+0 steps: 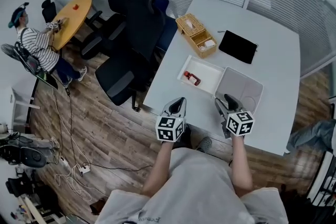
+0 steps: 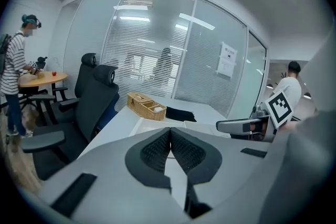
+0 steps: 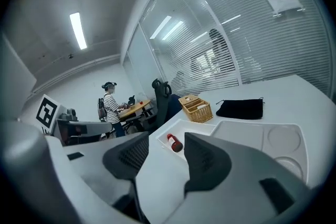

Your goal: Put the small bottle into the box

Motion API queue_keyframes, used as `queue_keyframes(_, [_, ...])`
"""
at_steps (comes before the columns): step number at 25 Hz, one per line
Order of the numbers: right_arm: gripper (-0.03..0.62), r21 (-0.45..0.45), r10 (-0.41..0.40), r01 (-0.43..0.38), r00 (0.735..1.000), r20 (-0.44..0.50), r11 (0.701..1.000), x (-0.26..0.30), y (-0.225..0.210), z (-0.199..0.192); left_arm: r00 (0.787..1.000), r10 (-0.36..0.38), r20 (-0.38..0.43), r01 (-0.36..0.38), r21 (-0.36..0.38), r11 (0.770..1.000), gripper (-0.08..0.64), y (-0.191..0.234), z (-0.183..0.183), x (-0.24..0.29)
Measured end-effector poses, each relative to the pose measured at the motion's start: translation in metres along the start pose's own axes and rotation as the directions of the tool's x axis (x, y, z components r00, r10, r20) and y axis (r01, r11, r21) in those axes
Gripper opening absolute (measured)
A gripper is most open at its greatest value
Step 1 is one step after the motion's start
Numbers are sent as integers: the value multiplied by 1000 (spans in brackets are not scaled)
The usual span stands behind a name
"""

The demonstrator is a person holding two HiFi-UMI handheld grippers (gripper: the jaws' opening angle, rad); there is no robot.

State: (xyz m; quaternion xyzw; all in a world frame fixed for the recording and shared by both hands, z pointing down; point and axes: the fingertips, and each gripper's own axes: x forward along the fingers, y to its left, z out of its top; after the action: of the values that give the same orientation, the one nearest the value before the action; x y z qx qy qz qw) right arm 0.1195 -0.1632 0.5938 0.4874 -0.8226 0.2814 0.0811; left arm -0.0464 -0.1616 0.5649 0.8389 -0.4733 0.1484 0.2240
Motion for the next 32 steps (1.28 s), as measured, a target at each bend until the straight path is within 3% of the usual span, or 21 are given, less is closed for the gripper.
queue_keyframes(16, [184,-67,-6,7,1000,13,998,-36,24,-38,998,21,54,-22,17,1000,29,-18,-15,-24])
queue_keyframes(24, [175,-94,-8,10,1000,21,996,-48,33,-53,999,18,32,-19,29,999,29,-24,-37,-33])
queue_keyframes(32, [173,-110,-5,6,1000,15,994,-60,40,-61,999,-29,13,29,40,999,29,-44,-45,-32])
